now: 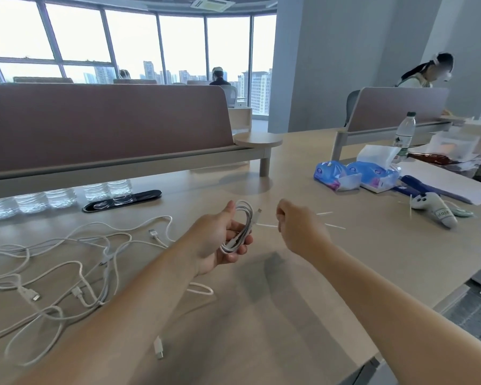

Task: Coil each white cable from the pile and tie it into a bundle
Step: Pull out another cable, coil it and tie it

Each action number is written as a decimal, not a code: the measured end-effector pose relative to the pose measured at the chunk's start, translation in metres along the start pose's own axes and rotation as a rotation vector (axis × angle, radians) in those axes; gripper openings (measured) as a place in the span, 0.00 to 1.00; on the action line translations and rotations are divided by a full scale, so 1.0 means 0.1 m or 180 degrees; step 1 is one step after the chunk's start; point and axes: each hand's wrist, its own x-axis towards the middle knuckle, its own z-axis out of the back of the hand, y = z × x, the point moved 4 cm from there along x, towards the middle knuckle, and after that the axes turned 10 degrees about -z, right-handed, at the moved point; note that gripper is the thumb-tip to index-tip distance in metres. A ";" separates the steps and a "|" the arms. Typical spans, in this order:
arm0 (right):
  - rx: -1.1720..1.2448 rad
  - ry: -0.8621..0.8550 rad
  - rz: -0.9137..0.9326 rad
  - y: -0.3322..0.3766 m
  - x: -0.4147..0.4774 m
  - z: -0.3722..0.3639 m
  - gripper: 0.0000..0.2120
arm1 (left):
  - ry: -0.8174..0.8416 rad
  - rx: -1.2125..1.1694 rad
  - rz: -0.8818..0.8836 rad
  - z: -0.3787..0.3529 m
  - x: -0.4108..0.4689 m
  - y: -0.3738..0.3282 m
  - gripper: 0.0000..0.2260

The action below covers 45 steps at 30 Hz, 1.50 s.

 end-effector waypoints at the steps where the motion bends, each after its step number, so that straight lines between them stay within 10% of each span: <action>1: 0.0104 0.0039 -0.0087 0.01 0.03 0.02 0.08 | -0.0013 0.0000 -0.0008 0.02 -0.02 -0.02 0.31; 24: 0.2670 0.0703 -0.0963 0.30 -0.12 0.37 0.05 | -0.0232 0.0034 -0.0144 0.09 -0.27 -0.24 0.29; 45: 0.2126 0.1602 0.0609 3.16 -1.04 -0.08 0.11 | -0.1757 -0.0244 -0.0688 2.46 -1.41 -0.46 0.28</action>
